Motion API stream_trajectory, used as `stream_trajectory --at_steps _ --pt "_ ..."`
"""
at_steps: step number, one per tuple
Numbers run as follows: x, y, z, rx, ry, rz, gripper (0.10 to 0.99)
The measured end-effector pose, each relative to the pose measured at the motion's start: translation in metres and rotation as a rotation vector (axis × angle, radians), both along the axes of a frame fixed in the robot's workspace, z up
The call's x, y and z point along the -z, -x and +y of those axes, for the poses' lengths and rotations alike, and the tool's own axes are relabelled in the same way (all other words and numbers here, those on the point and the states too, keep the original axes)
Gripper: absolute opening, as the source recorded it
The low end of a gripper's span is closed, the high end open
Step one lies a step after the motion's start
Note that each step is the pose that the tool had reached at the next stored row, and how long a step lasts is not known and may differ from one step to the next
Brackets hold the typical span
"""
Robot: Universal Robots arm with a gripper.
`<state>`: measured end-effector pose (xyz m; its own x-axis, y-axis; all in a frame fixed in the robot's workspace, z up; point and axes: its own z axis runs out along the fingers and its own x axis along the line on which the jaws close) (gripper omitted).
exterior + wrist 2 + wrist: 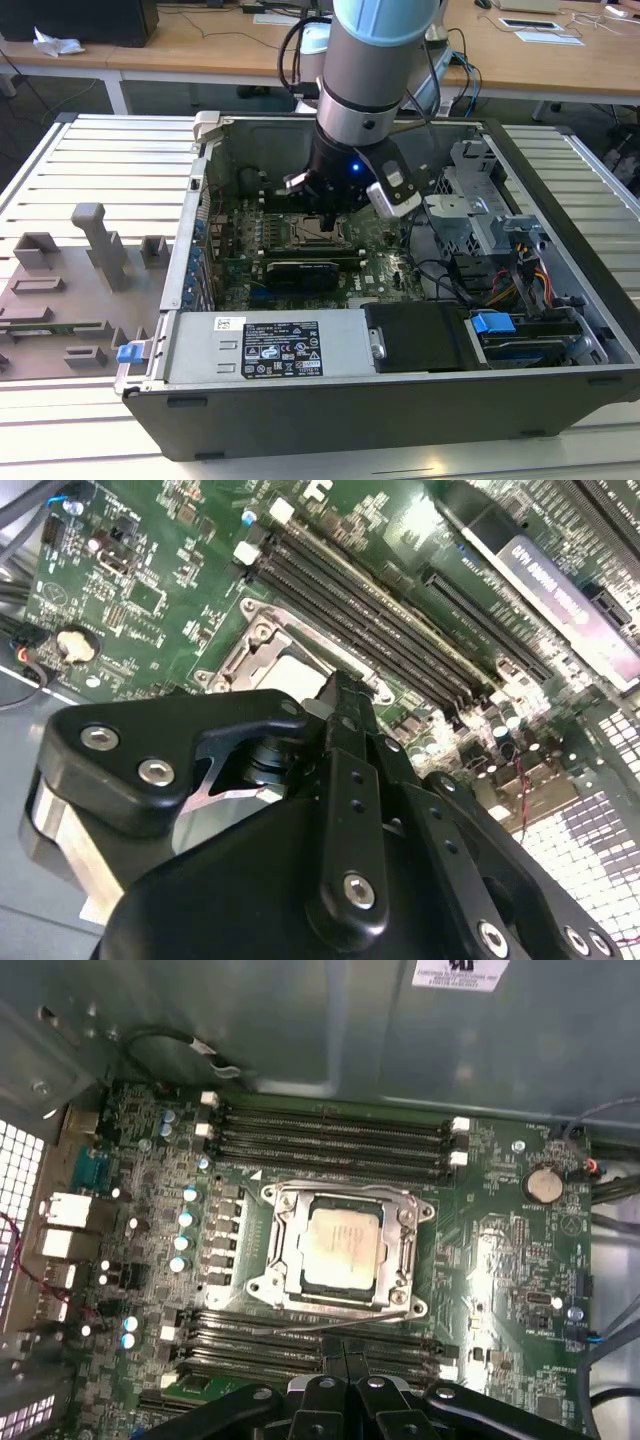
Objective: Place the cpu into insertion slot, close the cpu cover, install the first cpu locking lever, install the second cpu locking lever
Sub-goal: 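Install the second cpu locking lever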
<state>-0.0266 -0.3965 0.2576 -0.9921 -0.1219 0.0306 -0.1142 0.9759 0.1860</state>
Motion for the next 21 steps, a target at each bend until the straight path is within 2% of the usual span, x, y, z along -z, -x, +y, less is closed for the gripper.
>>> stream_trajectory --at_steps 15,21 --pt "0.0273 0.0000 -0.0002 0.000 0.000 0.0001 0.106" --pt "0.0318 0.0002 -0.0002 0.000 -0.001 0.0001 0.106"
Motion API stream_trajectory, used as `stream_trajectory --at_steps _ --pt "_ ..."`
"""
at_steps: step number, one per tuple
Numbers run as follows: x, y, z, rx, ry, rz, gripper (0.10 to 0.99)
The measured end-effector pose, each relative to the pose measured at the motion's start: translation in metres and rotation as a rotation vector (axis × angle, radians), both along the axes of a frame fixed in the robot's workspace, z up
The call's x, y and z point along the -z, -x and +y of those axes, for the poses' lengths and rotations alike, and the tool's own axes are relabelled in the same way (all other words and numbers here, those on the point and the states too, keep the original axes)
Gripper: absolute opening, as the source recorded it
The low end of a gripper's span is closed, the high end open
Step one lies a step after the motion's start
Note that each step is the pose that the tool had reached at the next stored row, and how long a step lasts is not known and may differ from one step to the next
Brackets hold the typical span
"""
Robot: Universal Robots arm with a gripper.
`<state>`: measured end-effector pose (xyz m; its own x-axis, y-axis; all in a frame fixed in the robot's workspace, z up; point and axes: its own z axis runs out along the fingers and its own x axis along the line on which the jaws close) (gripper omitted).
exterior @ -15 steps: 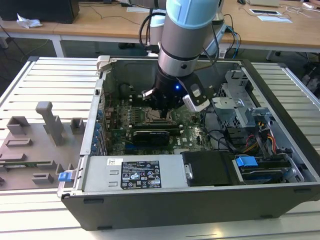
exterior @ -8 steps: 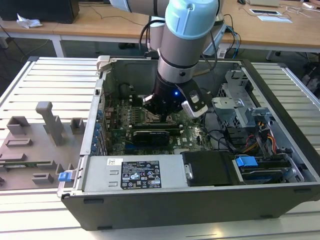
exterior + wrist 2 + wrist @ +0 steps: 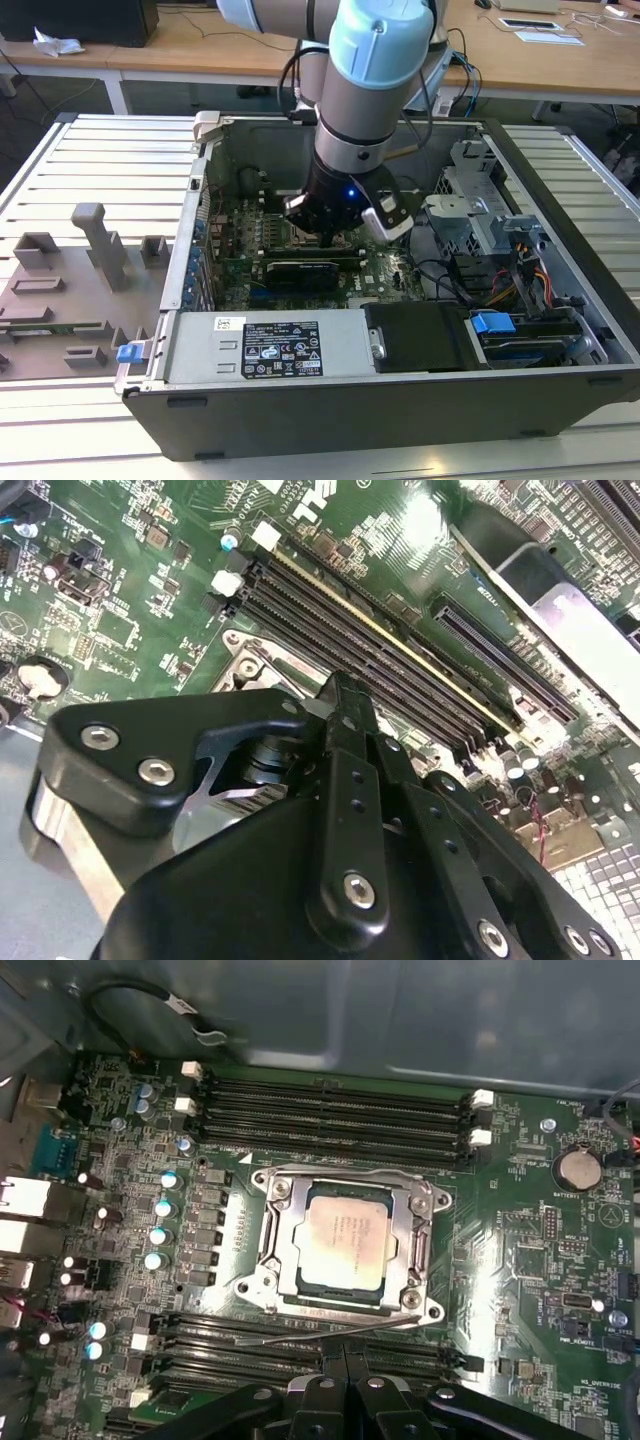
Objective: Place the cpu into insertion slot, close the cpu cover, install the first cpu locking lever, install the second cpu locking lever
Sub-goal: 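Install the second cpu locking lever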
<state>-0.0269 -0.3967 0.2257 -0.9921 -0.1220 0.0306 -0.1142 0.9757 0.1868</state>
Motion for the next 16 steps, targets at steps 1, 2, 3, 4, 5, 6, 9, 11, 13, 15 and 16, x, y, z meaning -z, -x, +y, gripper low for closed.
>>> stream_trajectory --at_steps 1,2,3,4,5,6,9,11,13,15,16 --pt "0.0003 0.0001 0.0000 0.000 -0.001 0.0001 0.106" --pt "0.0005 0.0005 0.0002 0.000 -0.002 0.0002 0.106" --pt "0.0006 0.0006 0.0005 0.000 -0.004 0.0001 0.106" --pt "0.0007 0.0012 0.0009 0.000 -0.006 0.0000 0.106" --pt "0.0008 0.0017 0.0011 0.000 -0.008 0.0000 0.106" --pt "0.0010 0.0028 0.0012 0.000 -0.010 0.0000 0.106" --pt "0.0024 0.0087 0.0012 0.000 -0.016 0.0000 0.106" --pt "0.0047 0.0184 0.0012 0.000 -0.029 0.0000 0.106" --pt "0.0081 0.0274 -0.0001 -0.005 -0.045 0.0001 0.106" --pt "0.0108 0.0305 -0.0020 -0.010 -0.051 0.0001 0.106" --pt "0.0119 0.0316 -0.0027 -0.012 -0.053 0.0002 0.106"
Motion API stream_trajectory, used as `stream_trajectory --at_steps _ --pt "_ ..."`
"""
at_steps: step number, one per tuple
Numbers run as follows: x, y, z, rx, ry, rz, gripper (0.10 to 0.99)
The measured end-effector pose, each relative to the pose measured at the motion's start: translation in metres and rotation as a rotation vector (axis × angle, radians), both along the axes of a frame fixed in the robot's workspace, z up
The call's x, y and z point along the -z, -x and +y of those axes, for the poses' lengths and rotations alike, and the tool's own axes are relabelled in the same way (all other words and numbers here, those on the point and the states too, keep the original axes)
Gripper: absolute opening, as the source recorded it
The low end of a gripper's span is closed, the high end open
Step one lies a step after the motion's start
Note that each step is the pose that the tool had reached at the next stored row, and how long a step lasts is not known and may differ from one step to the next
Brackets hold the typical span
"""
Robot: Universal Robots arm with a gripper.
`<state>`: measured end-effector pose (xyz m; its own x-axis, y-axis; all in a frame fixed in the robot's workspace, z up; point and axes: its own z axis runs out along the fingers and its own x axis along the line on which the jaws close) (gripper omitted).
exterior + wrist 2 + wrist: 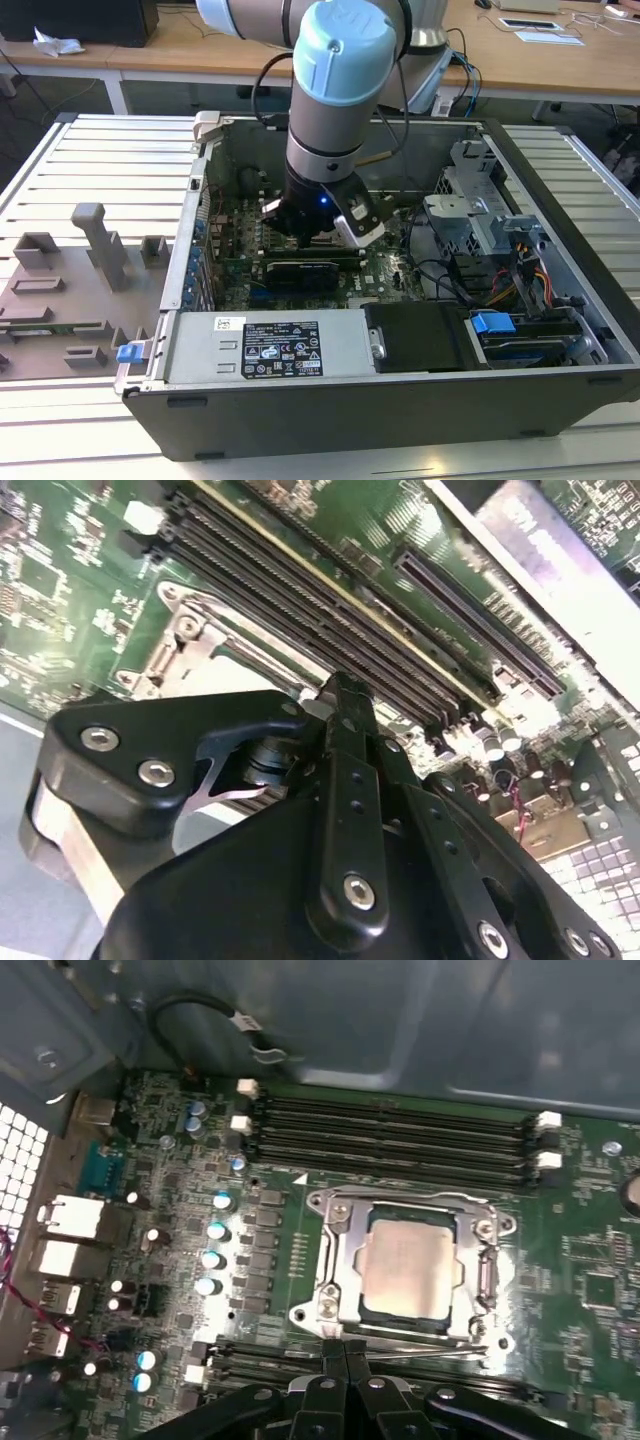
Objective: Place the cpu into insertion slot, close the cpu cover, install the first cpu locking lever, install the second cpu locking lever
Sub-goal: 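Install the second cpu locking lever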
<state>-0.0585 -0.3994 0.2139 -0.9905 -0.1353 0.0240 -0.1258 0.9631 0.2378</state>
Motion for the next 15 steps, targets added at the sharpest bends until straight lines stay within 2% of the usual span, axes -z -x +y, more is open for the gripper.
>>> stream_trajectory --at_steps 4,9,15 --pt "0.0048 0.0076 -0.0008 -0.020 -0.014 0.0000 0.106" --pt "0.0097 0.0143 -0.0004 -0.033 -0.015 0.0001 0.106" --pt "0.0174 0.0167 0.0088 -0.042 -0.013 0.0008 0.106"
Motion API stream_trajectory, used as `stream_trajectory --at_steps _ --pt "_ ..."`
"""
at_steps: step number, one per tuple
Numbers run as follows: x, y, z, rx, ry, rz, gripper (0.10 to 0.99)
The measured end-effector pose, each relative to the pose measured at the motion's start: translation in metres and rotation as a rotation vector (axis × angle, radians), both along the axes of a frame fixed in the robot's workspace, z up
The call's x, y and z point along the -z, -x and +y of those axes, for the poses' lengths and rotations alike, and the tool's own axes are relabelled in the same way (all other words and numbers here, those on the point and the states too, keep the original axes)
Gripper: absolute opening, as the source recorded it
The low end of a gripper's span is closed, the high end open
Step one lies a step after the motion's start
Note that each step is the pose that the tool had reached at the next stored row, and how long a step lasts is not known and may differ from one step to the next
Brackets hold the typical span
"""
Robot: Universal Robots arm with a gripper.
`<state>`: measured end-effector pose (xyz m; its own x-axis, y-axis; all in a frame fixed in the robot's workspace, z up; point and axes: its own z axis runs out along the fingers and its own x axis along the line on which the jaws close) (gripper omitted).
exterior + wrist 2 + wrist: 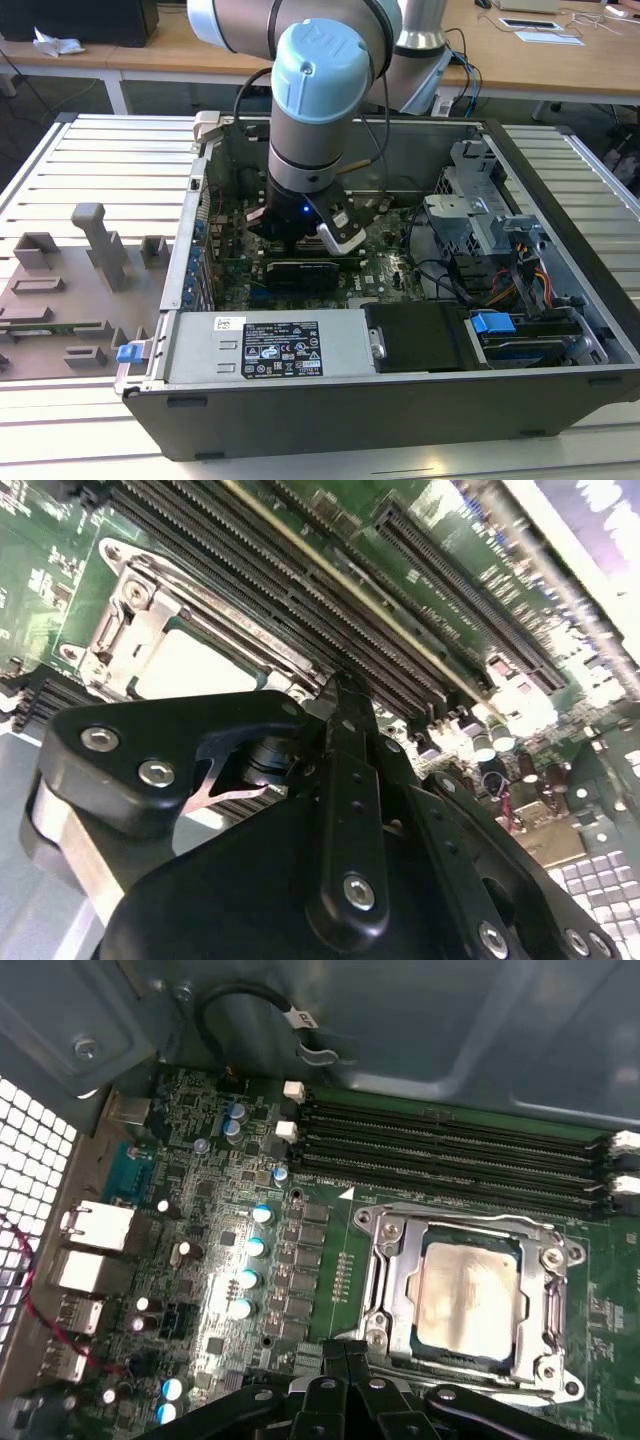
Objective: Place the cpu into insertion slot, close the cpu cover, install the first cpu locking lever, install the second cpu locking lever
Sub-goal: 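Install the second cpu locking lever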
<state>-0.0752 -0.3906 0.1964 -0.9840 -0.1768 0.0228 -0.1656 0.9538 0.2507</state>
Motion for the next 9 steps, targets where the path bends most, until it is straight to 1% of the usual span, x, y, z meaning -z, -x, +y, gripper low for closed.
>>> stream_trajectory --at_steps 1,4,7,9 --pt "0.0020 0.0005 0.0022 -0.001 -0.001 -0.0006 0.106" --pt "0.0029 0.0012 0.0037 -0.005 -0.001 -0.0006 0.106" --pt "0.0031 0.0020 0.0033 -0.009 -0.002 -0.0021 0.106" --pt "0.0029 0.0024 0.0013 -0.011 -0.002 -0.0036 0.106"
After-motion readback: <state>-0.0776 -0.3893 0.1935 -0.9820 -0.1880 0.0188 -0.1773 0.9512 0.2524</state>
